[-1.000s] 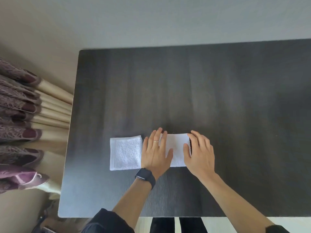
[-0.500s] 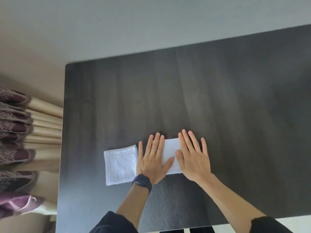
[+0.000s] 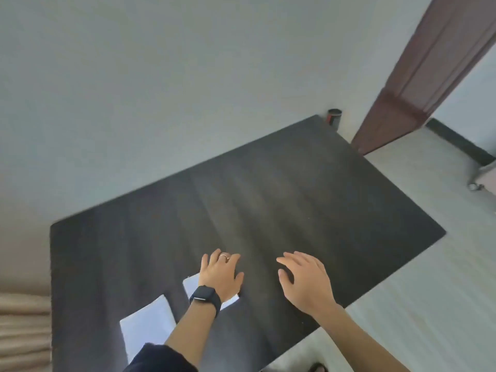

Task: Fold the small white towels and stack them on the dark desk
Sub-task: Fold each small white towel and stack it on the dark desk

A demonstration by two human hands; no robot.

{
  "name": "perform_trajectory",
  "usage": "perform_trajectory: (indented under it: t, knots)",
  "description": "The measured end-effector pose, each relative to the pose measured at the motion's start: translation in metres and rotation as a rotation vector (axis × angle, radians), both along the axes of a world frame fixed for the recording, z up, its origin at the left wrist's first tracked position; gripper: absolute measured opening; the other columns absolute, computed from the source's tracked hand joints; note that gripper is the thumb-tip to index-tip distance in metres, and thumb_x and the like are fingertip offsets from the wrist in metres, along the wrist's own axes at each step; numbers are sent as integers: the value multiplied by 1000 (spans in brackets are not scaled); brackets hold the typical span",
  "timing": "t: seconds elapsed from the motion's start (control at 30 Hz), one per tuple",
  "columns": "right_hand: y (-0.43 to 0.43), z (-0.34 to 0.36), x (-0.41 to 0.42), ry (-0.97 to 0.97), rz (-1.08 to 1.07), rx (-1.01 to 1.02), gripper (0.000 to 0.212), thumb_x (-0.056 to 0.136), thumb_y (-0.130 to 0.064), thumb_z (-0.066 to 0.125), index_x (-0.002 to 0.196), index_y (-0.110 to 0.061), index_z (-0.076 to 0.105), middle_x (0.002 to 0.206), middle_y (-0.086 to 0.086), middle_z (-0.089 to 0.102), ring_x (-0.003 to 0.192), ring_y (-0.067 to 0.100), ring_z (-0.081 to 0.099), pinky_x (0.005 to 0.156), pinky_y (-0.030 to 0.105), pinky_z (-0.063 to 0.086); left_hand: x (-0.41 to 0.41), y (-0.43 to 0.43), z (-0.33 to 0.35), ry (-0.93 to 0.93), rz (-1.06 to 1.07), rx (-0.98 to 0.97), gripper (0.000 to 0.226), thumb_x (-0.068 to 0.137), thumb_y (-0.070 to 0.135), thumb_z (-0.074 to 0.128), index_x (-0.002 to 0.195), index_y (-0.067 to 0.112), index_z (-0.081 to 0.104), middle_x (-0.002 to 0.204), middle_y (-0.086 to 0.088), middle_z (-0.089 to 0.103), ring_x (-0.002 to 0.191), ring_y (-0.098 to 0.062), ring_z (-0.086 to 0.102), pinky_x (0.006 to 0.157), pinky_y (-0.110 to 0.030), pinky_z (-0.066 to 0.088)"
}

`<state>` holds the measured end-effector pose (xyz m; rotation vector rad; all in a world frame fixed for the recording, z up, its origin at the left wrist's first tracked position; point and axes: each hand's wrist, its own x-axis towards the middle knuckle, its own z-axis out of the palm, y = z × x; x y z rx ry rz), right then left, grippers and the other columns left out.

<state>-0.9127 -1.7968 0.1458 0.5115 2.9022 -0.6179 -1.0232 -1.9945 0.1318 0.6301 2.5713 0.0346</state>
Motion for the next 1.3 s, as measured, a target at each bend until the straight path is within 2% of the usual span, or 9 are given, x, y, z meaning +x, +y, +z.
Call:
perform_trajectory:
  t: [0.2, 0.33, 0.47, 0.6, 0.73, 0.9, 1.07, 1.17, 1.3]
  knots:
    - [129, 95, 132, 232, -474, -11, 32, 97, -45, 50, 125, -38, 63, 131, -21, 59, 125, 4, 49, 103, 23, 38, 46, 173, 75, 72, -271, 245, 51, 97, 52, 42, 145, 36, 39, 147, 7, 46, 139, -17, 36, 116, -35, 22]
    - [210, 141, 251, 360, -743, 57, 33, 98, -45, 50, 129, -41, 59, 130, -21, 58, 128, 7, 44, 101, 27, 39, 130, 305, 128, 55, -515, 416, 54, 98, 55, 41, 147, 34, 38, 148, 7, 46, 137, -17, 40, 114, -34, 29]
    - [278, 182, 369, 502, -953, 168, 32, 96, -44, 55, 127, -40, 62, 126, -16, 62, 127, 10, 46, 93, 31, 45, 237, 416, 168, 77, -735, 576, 52, 97, 53, 45, 145, 33, 43, 146, 7, 49, 134, -16, 43, 110, -32, 34]
    - [339, 206, 480, 559, -1111, 297, 29, 96, -43, 55, 123, -39, 64, 124, -19, 64, 125, 13, 48, 92, 34, 48, 340, 513, 199, 79, -883, 755, 53, 93, 57, 44, 137, 30, 54, 137, 6, 57, 128, -19, 50, 106, -39, 41]
    - [389, 229, 571, 610, -1233, 401, 27, 94, -43, 57, 119, -37, 67, 120, -15, 67, 122, 17, 51, 95, 39, 49, 429, 593, 236, 115, -1007, 928, 42, 91, 49, 54, 127, 29, 63, 123, 3, 67, 110, -22, 61, 89, -36, 51]
    - [452, 253, 649, 655, -1307, 519, 25, 93, -40, 60, 117, -38, 67, 115, -14, 68, 114, 20, 54, 90, 42, 51, 508, 684, 269, 101, -1124, 1077, 35, 92, 47, 57, 124, 35, 63, 106, 12, 66, 98, -15, 60, 82, -34, 51]
    - [531, 265, 699, 636, -1353, 592, 31, 94, -41, 56, 124, -39, 63, 116, -15, 67, 117, 20, 52, 92, 38, 47, 564, 788, 275, 53, -1156, 1132, 37, 92, 48, 57, 127, 36, 61, 127, 12, 63, 116, -15, 57, 94, -34, 48]
    - [592, 265, 725, 600, -1374, 609, 33, 94, -44, 53, 126, -40, 61, 115, -15, 67, 117, 20, 51, 94, 41, 47, 594, 857, 273, 27, -1195, 1118, 38, 94, 47, 56, 130, 36, 59, 129, 12, 62, 117, -14, 56, 96, -30, 47]
    - [675, 267, 757, 586, -1445, 595, 32, 93, -47, 51, 123, -42, 62, 102, -16, 67, 114, 18, 51, 91, 42, 49, 631, 953, 276, -12, -1232, 1116, 39, 93, 49, 54, 130, 36, 59, 131, 14, 61, 119, -14, 56, 98, -31, 46]
